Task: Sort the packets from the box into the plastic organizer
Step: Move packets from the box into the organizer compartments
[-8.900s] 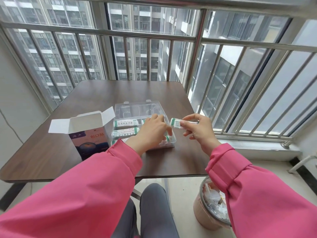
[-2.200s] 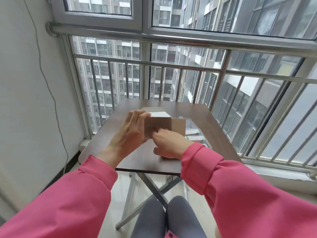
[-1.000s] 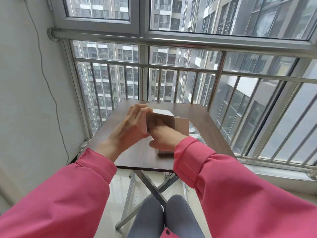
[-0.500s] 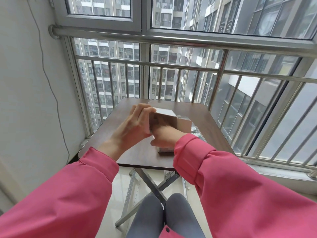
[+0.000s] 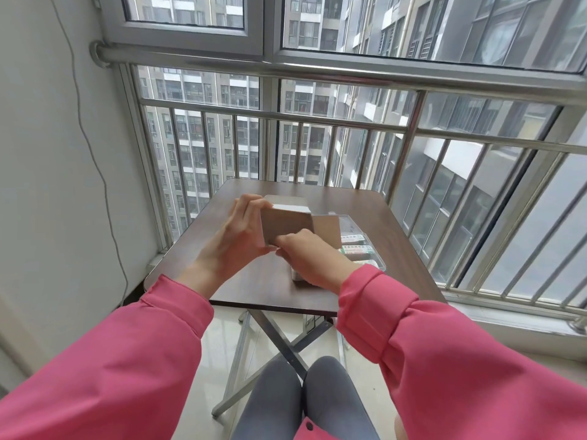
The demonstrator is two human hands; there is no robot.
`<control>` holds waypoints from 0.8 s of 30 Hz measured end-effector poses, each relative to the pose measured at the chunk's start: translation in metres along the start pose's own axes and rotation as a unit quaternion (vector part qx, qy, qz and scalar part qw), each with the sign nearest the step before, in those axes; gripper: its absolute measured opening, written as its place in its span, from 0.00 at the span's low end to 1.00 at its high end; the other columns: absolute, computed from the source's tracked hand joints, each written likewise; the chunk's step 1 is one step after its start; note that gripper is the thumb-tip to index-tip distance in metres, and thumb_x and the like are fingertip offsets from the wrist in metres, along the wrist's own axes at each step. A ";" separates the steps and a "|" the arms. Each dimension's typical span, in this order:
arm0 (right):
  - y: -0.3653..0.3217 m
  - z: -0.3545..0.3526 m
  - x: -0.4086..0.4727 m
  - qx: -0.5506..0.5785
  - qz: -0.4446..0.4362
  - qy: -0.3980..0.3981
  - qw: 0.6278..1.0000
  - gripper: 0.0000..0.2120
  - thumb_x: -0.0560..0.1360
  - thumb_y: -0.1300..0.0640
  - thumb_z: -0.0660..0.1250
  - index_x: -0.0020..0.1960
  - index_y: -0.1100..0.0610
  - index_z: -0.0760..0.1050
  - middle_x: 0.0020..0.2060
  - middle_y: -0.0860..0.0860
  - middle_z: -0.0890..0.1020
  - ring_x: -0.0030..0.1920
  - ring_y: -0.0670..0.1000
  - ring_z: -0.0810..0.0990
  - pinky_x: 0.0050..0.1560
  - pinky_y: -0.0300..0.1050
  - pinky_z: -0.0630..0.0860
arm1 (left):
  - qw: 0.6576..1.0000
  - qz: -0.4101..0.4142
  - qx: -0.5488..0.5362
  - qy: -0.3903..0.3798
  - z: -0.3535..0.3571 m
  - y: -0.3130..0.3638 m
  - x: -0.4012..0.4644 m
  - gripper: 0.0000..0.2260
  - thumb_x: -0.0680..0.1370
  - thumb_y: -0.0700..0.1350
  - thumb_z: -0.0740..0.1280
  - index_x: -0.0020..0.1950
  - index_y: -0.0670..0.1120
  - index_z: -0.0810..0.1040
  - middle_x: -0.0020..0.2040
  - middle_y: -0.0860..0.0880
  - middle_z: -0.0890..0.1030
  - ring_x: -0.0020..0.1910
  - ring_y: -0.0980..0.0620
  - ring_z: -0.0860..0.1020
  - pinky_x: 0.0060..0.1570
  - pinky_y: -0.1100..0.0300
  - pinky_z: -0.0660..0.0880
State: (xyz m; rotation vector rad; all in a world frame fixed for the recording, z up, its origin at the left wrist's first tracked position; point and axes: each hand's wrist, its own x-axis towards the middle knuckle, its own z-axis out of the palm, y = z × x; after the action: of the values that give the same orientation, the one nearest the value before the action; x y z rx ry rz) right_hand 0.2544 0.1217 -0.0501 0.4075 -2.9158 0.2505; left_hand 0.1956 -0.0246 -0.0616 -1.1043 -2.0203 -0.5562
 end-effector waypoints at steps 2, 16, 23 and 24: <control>0.002 -0.001 -0.004 0.019 -0.033 0.039 0.999 0.10 0.80 0.60 0.59 0.56 0.61 0.77 0.47 0.62 0.82 0.49 0.63 0.79 0.46 0.50 0.72 | 0.999 -0.022 -0.023 -0.004 0.002 -0.002 -0.001 0.37 0.56 0.43 0.83 0.58 0.40 0.66 0.51 0.37 0.74 0.48 0.38 0.76 0.54 0.52 0.73; 0.007 -0.014 -0.006 0.033 -0.015 0.225 0.974 0.10 0.74 0.72 0.58 0.53 0.64 0.73 0.44 0.61 0.79 0.43 0.63 0.79 0.40 0.54 0.74 | 0.998 -0.036 -0.026 -0.035 0.008 -0.003 -0.004 0.41 0.53 0.39 0.83 0.59 0.43 0.65 0.53 0.38 0.74 0.50 0.37 0.76 0.53 0.46 0.75; -0.001 -0.021 -0.008 -0.143 -0.013 0.063 0.988 0.11 0.76 0.70 0.54 0.57 0.64 0.69 0.53 0.60 0.73 0.50 0.63 0.79 0.41 0.50 0.68 | 0.999 -0.025 -0.013 -0.035 0.008 0.004 -0.001 0.39 0.53 0.40 0.83 0.58 0.43 0.65 0.51 0.37 0.75 0.47 0.37 0.76 0.50 0.52 0.73; -0.003 -0.023 -0.007 -0.167 -0.009 0.034 0.985 0.12 0.76 0.70 0.54 0.57 0.64 0.70 0.54 0.61 0.74 0.51 0.62 0.78 0.41 0.50 0.67 | 0.999 -0.018 -0.018 -0.028 0.008 0.006 0.000 0.39 0.54 0.40 0.83 0.58 0.43 0.65 0.51 0.37 0.75 0.46 0.38 0.76 0.50 0.55 0.72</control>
State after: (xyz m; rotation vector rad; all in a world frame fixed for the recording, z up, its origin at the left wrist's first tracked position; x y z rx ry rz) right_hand 0.2658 0.1254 -0.0285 0.3605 -2.8105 -0.2201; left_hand 0.1972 -0.0159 -0.0661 -1.1182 -2.0898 -0.5869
